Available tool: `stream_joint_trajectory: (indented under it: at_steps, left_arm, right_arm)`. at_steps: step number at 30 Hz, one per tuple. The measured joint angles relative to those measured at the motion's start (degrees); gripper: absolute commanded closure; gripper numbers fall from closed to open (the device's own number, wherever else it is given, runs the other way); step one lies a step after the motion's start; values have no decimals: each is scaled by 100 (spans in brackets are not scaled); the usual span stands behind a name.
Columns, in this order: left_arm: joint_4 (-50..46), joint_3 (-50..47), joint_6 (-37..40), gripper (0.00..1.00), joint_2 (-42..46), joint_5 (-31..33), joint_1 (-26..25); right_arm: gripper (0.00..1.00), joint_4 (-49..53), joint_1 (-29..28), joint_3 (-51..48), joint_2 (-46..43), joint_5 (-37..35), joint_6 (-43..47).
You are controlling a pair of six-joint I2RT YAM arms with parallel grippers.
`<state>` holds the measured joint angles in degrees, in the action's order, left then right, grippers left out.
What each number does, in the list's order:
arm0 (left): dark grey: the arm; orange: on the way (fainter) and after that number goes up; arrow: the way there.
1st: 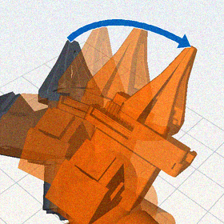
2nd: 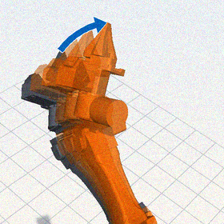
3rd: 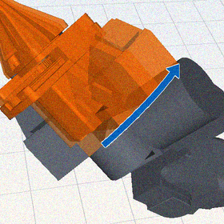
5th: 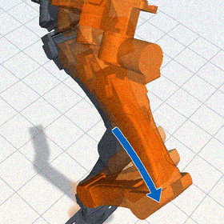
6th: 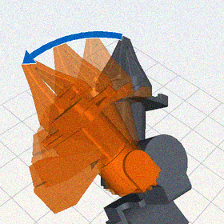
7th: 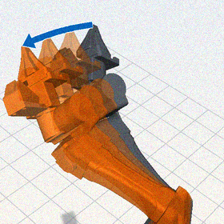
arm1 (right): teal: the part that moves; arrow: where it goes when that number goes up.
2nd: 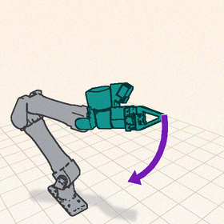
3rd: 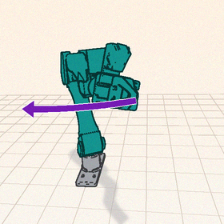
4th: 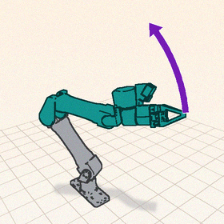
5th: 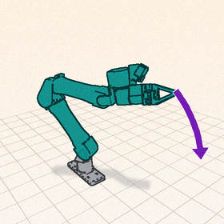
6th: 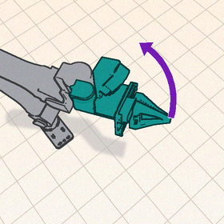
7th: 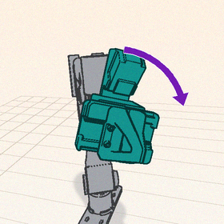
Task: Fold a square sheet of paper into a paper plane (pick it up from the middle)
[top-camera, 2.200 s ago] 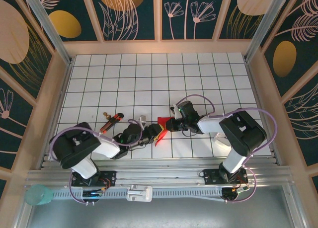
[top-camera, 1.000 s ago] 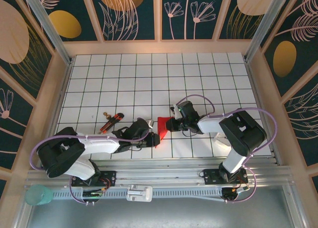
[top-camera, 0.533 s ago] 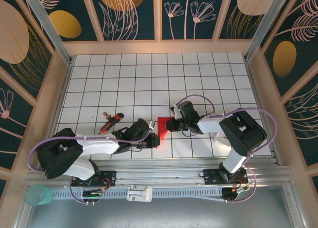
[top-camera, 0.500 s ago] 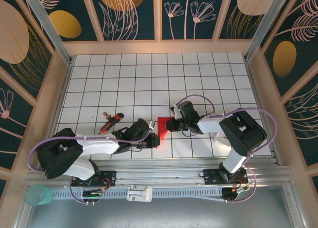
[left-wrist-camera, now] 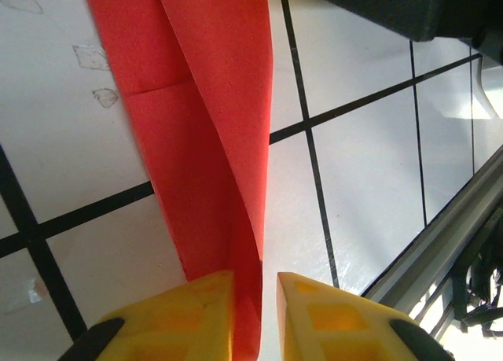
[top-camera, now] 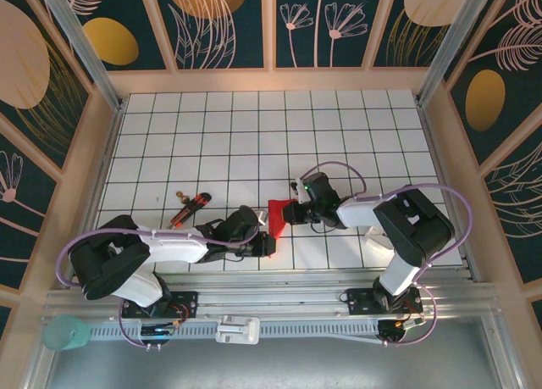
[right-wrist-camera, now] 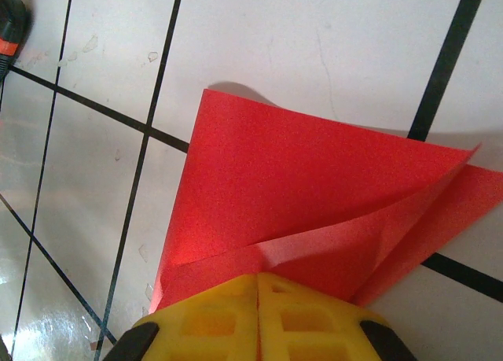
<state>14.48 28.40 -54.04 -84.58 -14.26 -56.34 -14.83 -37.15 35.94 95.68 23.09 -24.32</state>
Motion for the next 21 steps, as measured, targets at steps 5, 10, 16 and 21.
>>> stream_joint_trajectory:
  at_steps: [5,10,16,21]
  left_arm:
    - [-131,0,0,79,118,35,-20]
    - [-267,-2,-2,82,199,33,-68]
    - [-299,-11,-4,87,280,26,-68]
    - [-293,-22,-9,90,278,0,-68]
  right_arm:
    - [92,0,0,0,0,-4,0]
    - [92,-20,0,-11,0,-4,0]
    - [92,-22,0,-11,0,-4,0]
    - [92,-22,0,-11,0,-7,0]
